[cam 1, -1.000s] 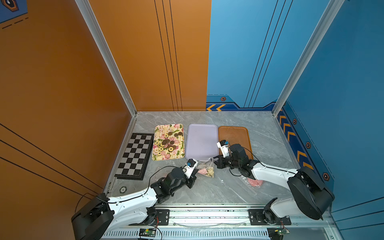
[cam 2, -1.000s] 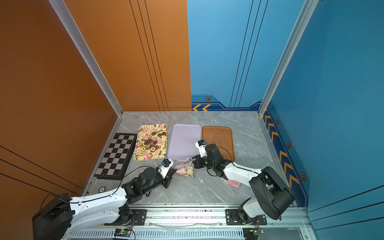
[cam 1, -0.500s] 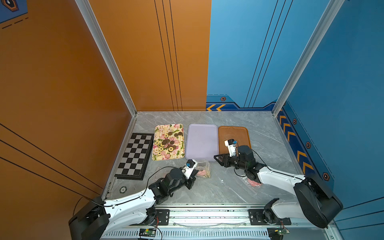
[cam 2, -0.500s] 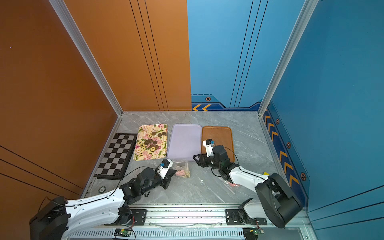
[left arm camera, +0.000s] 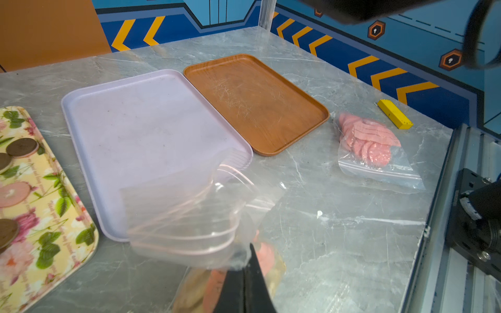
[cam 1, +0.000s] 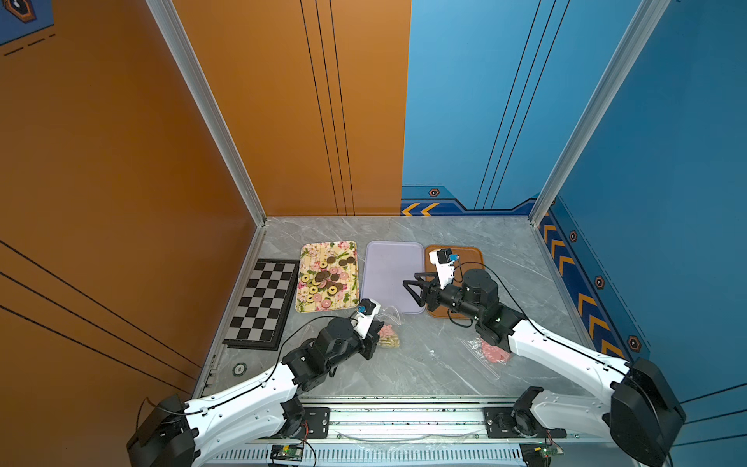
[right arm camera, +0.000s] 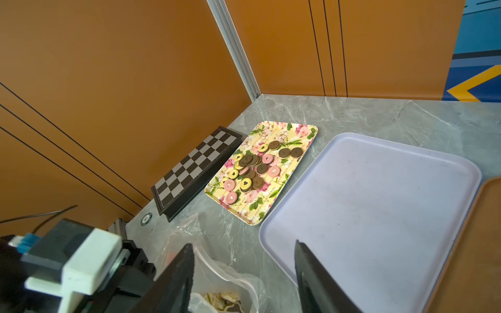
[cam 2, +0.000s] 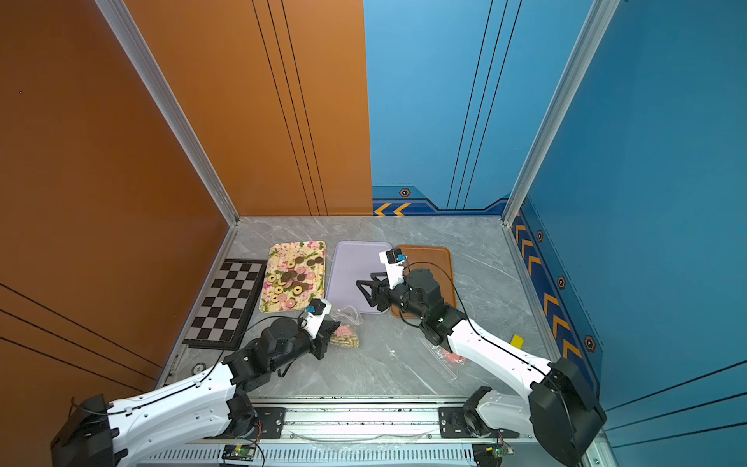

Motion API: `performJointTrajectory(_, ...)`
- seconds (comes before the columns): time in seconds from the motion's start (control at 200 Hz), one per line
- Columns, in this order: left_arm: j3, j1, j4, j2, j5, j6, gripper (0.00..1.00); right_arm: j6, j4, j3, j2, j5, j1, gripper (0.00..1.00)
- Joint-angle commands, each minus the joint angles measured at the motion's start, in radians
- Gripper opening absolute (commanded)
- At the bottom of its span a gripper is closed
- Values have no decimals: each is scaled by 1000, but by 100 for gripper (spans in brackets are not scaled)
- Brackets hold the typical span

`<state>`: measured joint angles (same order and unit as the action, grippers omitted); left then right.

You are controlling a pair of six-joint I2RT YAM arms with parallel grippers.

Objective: Pour cookies out of the ziploc bag
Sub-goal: Pick up the ziploc bag from the center of the board.

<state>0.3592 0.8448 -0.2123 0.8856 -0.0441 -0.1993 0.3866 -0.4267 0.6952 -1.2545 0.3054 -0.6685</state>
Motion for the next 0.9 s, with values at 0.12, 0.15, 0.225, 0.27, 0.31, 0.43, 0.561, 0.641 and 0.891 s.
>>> performJointTrajectory(0.12,-31,-12,-43,11,57,-31,0,-64,-175,-121,-51,88,-3,53)
performJointTrajectory(0.15,-39,-12,-48,5,52,-29,0,-75,-173,-128,-44,94,-10,51)
performJointTrajectory(0.225,-41,-15,-28,-12,44,-24,0,-101,-174,-131,-35,112,-26,50)
performJointTrajectory(0.27,-42,-17,-23,-17,44,-25,0,-121,-167,-126,-37,127,-60,50)
performJointTrajectory(0.31,-42,-17,-20,-20,45,-25,0,-139,-148,-114,-42,133,-76,51)
performJointTrajectory(0.43,-37,-18,-15,-16,43,-17,0,-196,-104,-90,-59,152,-116,51)
performJointTrajectory(0.561,-41,-19,-15,-19,32,-11,0,-245,-29,-60,-75,154,-143,49)
performJointTrajectory(0.641,-43,-21,-14,-21,27,-9,0,-257,-3,-39,-106,164,-148,49)
performJointTrajectory(0.891,-35,-29,15,-52,20,4,0,-290,53,0,-160,159,-172,38)
